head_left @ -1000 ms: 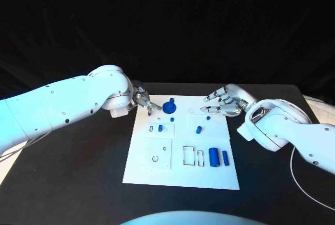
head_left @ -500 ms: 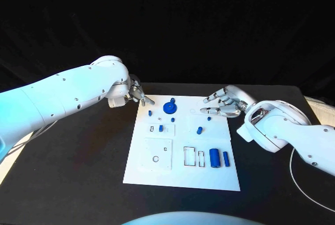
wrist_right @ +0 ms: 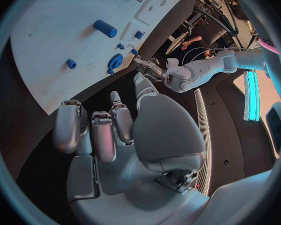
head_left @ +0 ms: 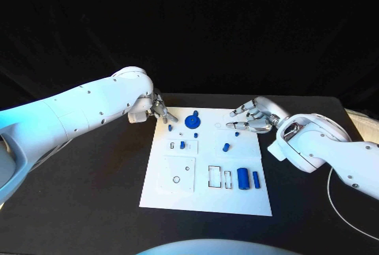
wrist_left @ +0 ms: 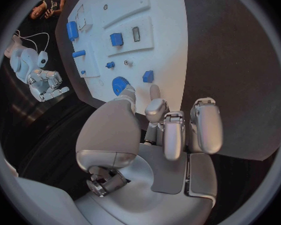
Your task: Assemble the parts on the task board
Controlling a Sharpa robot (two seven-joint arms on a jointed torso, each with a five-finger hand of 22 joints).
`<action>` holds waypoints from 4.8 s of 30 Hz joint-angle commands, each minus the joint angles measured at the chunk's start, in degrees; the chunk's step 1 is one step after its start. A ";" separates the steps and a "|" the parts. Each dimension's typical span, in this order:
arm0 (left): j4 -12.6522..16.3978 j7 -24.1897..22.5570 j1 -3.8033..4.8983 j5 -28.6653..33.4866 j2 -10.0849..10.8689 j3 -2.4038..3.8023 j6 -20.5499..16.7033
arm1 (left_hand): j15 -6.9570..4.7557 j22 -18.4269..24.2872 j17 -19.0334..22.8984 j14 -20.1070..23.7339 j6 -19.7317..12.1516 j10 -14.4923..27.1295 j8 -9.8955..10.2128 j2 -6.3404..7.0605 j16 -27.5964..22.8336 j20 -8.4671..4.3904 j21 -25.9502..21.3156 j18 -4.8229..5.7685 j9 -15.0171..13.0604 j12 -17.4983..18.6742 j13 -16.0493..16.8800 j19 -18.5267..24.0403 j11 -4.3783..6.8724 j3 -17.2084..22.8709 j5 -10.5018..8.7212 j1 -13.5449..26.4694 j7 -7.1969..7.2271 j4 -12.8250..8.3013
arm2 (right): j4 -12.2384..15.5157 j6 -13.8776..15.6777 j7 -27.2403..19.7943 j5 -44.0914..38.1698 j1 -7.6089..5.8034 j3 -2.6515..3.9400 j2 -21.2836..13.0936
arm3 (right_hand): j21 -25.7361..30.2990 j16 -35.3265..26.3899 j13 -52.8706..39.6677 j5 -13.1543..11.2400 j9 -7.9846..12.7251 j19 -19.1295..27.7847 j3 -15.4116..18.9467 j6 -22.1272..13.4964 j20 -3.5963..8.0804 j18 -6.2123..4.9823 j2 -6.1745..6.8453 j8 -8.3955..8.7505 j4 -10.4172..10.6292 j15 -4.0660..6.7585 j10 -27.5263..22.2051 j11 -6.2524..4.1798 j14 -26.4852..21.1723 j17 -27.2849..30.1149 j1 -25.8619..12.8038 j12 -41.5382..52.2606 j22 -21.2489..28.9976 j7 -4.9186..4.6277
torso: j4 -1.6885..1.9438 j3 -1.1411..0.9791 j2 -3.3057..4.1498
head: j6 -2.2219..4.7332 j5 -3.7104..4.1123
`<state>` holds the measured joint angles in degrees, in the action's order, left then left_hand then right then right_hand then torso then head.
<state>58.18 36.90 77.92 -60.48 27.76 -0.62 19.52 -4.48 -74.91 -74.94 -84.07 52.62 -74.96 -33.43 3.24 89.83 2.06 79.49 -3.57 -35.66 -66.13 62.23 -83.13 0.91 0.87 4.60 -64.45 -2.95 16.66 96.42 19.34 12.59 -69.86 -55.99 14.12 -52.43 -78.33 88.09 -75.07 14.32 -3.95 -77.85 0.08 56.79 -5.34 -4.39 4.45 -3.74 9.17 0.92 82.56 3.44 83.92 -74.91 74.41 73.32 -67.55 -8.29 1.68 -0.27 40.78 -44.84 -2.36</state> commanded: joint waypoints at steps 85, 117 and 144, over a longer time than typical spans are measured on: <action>23.72 -5.89 -4.93 -5.05 12.47 -1.18 -17.24 | -0.08 -3.21 -15.06 -5.93 -0.58 -0.28 -1.40 1.87 0.17 -0.27 0.05 0.34 1.21 2.78 -3.77 -0.70 0.51 33.25 0.30 -8.91 0.26 -10.62 | -0.36 -1.14 -0.35 -0.12 0.57 -0.02 0.08 | 0.22 0.10 -3.58 0.87 -0.08 0.33 0.05 0.48 0.08 -0.40 -0.37 -0.19 0.49 -0.01 -0.17 -0.23 5.27 -11.29 -0.07 0.13 -0.05 0.13 | 0.25 -0.04 -0.14 | -1.08 0.16; 24.24 -2.61 -5.85 -7.70 12.84 -1.27 -5.66 | -0.16 -3.45 -15.06 -5.93 -0.40 -0.69 -1.69 2.48 0.17 -0.33 0.22 0.39 1.13 2.48 -3.51 -0.84 0.63 34.02 0.26 -8.69 0.39 -11.01 | -0.37 -1.36 -0.42 -0.05 0.77 -0.02 0.11 | 0.22 0.10 -3.58 0.87 -0.08 0.33 0.05 0.48 0.08 -0.40 -0.37 -0.19 0.49 -0.01 -0.17 -0.23 5.27 -11.29 -0.07 0.13 -0.05 0.13 | 0.20 -0.08 -0.17 | -2.10 -0.45; 24.26 -2.18 -5.87 -6.59 12.76 -1.27 -3.61 | -0.16 -3.55 -15.06 -5.93 -0.23 -0.81 -1.85 2.66 0.17 -0.33 0.28 0.42 1.10 2.47 -3.54 -0.89 0.68 34.41 0.27 -8.62 0.45 -11.21 | -0.37 -1.43 -0.46 -0.02 0.88 -0.02 0.08 | 0.22 0.10 -3.62 1.06 -0.08 0.29 0.18 0.49 0.09 -0.39 -0.43 -0.20 0.63 -0.01 -0.13 -0.23 5.27 -11.29 -0.06 0.20 -0.07 0.13 | 0.21 -0.08 -0.12 | -2.33 -0.57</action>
<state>82.46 33.82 72.33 -67.58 40.58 -1.64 13.60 -4.48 -74.91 -74.92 -84.06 52.22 -75.44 -34.88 6.05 89.83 1.65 79.37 -3.57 -34.57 -63.46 58.65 -83.53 1.64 29.34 4.73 -72.95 -2.92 11.14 96.01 18.61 12.47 -69.72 -55.17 14.10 -52.38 -78.33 88.09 -75.08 15.20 -3.95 -77.86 0.39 56.97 -5.34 -4.39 4.46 -3.74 9.49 0.92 82.57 3.44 83.92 -74.93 74.42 73.33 -67.54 -8.12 1.86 -0.35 40.65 -47.13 -2.95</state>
